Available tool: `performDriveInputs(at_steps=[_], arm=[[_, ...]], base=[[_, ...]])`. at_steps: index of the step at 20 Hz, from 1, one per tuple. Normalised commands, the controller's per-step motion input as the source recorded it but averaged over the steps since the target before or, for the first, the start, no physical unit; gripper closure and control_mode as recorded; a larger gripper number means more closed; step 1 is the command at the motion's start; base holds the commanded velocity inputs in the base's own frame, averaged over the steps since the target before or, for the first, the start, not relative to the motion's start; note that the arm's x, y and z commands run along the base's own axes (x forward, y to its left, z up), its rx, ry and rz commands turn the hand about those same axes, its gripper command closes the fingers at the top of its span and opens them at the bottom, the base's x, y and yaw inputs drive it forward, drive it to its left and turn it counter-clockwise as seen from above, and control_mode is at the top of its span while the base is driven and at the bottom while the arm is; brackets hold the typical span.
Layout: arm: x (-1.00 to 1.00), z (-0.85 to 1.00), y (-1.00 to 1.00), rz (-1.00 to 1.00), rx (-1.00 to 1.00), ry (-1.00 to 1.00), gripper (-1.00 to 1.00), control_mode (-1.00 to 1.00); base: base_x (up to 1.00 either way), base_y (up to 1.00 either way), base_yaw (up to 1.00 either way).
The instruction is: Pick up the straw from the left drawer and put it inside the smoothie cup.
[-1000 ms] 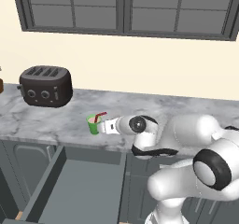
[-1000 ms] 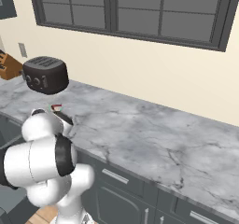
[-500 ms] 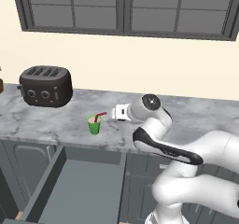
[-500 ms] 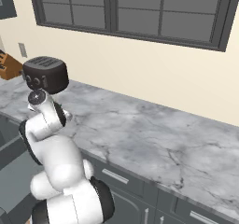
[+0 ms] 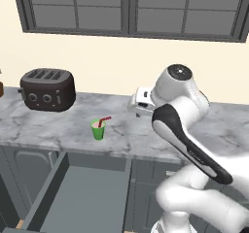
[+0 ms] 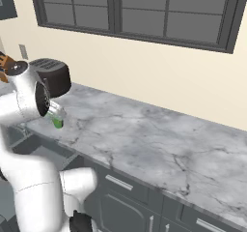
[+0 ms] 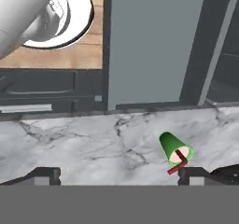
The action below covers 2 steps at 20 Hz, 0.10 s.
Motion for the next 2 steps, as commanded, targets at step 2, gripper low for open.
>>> performDriveInputs(at_steps=[2], arm=[[-1.00, 0.89, -0.20, -0.05, 0.00, -0.27, -1.00, -1.00]], base=[[0.00, 0.00, 0.00]])
